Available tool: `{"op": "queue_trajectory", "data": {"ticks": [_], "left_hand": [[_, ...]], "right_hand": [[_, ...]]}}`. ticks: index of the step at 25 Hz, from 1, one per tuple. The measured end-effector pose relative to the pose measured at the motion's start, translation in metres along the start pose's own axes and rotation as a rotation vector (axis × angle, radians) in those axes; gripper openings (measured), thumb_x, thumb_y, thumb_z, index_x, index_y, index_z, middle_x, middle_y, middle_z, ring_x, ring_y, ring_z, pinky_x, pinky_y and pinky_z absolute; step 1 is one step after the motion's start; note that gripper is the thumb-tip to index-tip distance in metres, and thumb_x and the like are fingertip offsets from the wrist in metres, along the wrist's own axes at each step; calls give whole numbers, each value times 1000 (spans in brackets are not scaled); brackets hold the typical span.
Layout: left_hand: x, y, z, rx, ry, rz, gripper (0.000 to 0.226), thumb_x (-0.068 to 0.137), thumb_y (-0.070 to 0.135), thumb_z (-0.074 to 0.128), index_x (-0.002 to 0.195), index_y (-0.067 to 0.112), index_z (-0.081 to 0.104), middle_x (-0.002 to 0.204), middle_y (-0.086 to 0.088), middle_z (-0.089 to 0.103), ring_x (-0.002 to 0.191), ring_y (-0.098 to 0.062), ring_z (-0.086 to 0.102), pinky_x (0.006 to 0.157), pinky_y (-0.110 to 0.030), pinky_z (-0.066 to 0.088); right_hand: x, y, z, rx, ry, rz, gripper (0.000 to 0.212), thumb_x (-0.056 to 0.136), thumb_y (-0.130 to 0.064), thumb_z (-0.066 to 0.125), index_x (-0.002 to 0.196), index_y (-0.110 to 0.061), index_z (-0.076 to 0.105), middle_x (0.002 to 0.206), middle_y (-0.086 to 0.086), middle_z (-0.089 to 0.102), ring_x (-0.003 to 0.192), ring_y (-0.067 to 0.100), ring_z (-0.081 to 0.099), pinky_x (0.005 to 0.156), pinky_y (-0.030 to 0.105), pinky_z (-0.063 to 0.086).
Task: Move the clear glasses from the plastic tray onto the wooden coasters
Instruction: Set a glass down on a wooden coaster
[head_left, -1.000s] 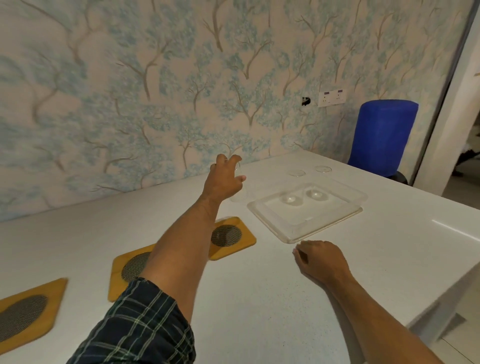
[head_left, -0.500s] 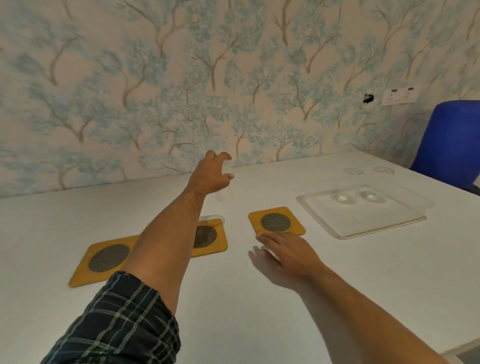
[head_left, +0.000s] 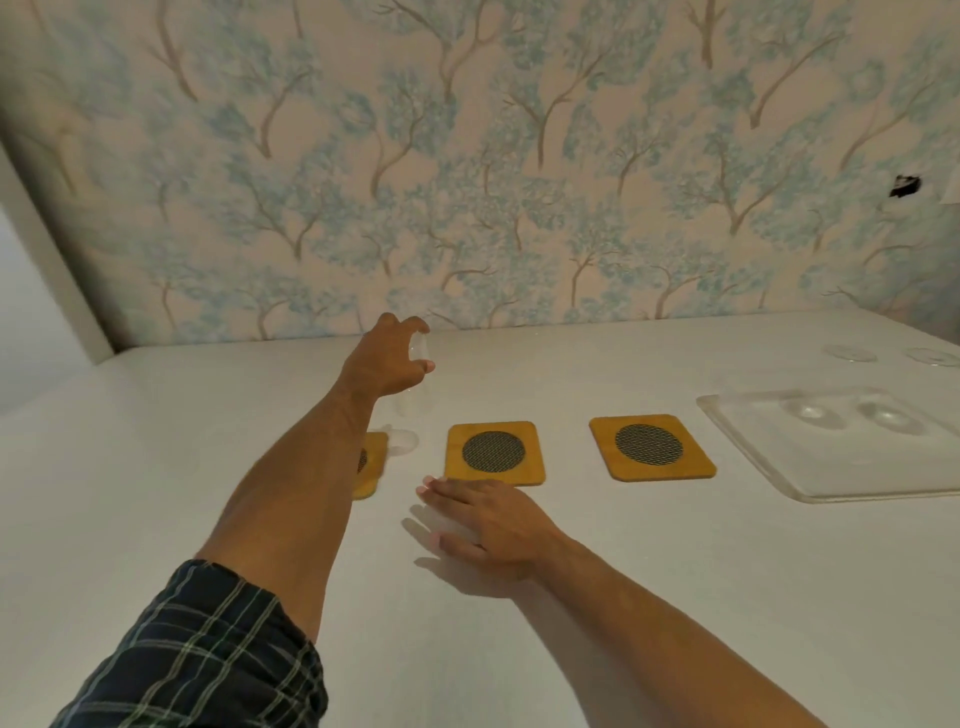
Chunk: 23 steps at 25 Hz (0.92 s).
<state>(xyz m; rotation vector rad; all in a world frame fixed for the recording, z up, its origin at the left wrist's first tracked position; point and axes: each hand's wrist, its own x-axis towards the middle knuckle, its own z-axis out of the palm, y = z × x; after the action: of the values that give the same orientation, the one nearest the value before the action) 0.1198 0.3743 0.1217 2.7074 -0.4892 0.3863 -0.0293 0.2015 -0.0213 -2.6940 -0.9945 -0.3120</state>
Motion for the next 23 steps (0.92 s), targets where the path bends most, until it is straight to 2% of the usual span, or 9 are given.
{"op": "queue_trajectory", "data": {"ticks": [4, 7, 12, 17, 23], "left_hand": [[-24, -40, -6, 22, -13, -92, 57, 84, 38, 74, 136, 26, 52, 131, -11, 46, 121, -31, 53, 100, -42, 46], [-39, -65, -8, 23, -24, -142, 56, 84, 37, 75, 135, 27, 54, 129, -11, 48, 123, -31, 52, 102, -42, 46], [-54, -92, -13, 33, -27, -186, 56, 83, 36, 76, 134, 25, 56, 128, -13, 49, 122, -31, 53, 101, -42, 45], [-64, -106, -10, 40, -46, -209, 56, 83, 34, 76, 134, 23, 56, 127, -15, 49, 122, -32, 53, 101, -43, 47], [-62, -106, -3, 28, -61, -220, 57, 84, 33, 74, 137, 24, 54, 129, -14, 47, 123, -34, 52, 101, -44, 47]], "right_hand": [[23, -28, 21, 111, -30, 1, 63, 110, -51, 42, 164, -22, 31, 171, 1, 29, 157, 16, 25, 124, 38, 20], [28, -42, 40, 161, -132, 3, 64, 108, -59, 35, 165, -31, 29, 171, -7, 26, 158, 7, 17, 127, 33, 11], [36, -37, 43, 114, -280, -38, 65, 109, -62, 29, 166, -32, 22, 174, -10, 13, 159, 5, 4, 129, 34, 3], [35, -38, 45, 119, -304, -28, 65, 109, -63, 26, 167, -33, 19, 174, -11, 10, 159, 4, 3, 128, 33, 1], [35, -37, 44, 167, -295, -3, 65, 109, -62, 31, 165, -31, 26, 173, -11, 16, 159, 5, 8, 129, 35, 6]]}}
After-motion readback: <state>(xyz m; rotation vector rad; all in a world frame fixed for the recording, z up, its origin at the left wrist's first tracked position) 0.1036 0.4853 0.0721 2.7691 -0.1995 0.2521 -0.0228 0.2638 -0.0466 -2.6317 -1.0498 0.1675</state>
